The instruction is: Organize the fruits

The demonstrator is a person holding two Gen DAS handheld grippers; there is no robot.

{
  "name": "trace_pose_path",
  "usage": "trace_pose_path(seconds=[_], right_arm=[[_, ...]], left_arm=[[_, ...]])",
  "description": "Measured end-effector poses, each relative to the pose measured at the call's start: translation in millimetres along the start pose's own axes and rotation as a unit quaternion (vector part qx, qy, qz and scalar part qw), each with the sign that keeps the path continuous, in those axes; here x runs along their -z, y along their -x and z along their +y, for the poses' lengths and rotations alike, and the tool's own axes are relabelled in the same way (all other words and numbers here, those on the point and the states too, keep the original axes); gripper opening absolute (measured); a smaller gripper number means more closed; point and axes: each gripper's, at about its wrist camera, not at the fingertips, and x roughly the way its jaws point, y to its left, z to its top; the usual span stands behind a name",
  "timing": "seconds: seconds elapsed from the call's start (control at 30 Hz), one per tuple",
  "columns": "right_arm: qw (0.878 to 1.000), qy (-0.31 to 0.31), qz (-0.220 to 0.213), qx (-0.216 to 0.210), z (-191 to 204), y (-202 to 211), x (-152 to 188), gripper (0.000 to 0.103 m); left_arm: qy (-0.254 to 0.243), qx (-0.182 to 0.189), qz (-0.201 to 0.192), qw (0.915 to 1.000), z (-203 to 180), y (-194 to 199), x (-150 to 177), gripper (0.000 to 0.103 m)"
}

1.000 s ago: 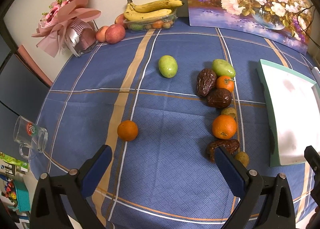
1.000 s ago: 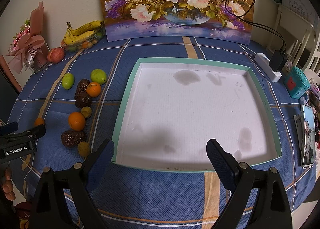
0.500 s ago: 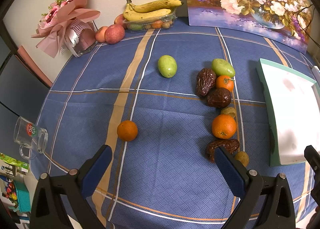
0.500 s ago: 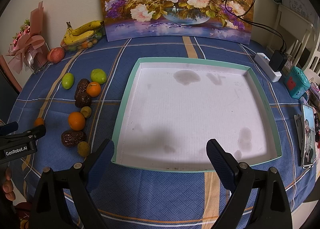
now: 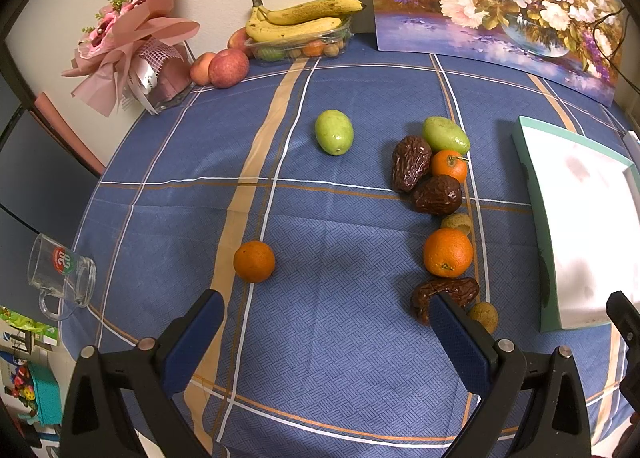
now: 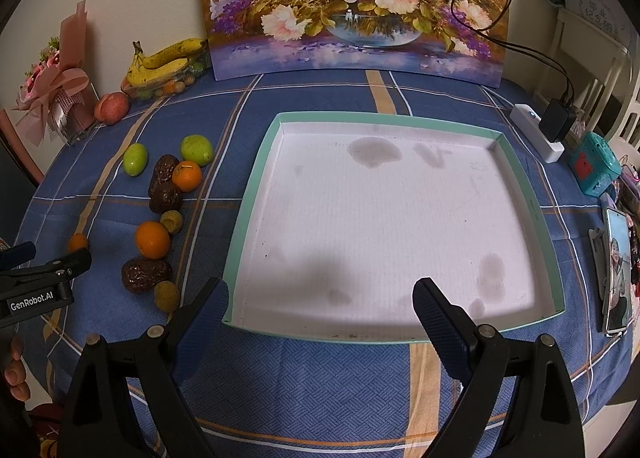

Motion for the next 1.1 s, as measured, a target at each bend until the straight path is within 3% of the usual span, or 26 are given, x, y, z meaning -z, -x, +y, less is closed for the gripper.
trace_pose_path(seconds=[0.3, 0.57, 0.7, 0.9, 1.1], right_arm=[[1.0, 0.001, 0.002, 0.001, 1.7, -3.5, 2.4, 0.094], [1.0, 0.004, 0.007, 0.001, 2.0, -2.3, 0.0, 0.094], [1.0, -0.001, -0.001, -0.007, 1.4, -0.6, -1.9, 0.094], [0.999, -0.012, -0.019, -0.024, 2.9, 2.4, -11.5, 0.094], [0.998, -0.027, -0.037, -0.047, 3.2, 3.7, -27.4, 0.094]], left_arm=[[0.004, -0.001, 0.003, 1.0, 0.0, -1.0, -0.1, 0.103], [0.029, 0.031, 0.009, 0.9991, 6.6, -3.5, -1.2, 0.103], [0.061, 0.04, -0.004, 0.9973, 12.3, 0.2, -4.6, 0.103], [0.093, 0.073, -0.066, 0.9908, 18.4, 12.6, -12.8, 0.103], [0.141, 0.109, -0.064, 0.9819, 35.9, 10.6, -25.7, 0.103]])
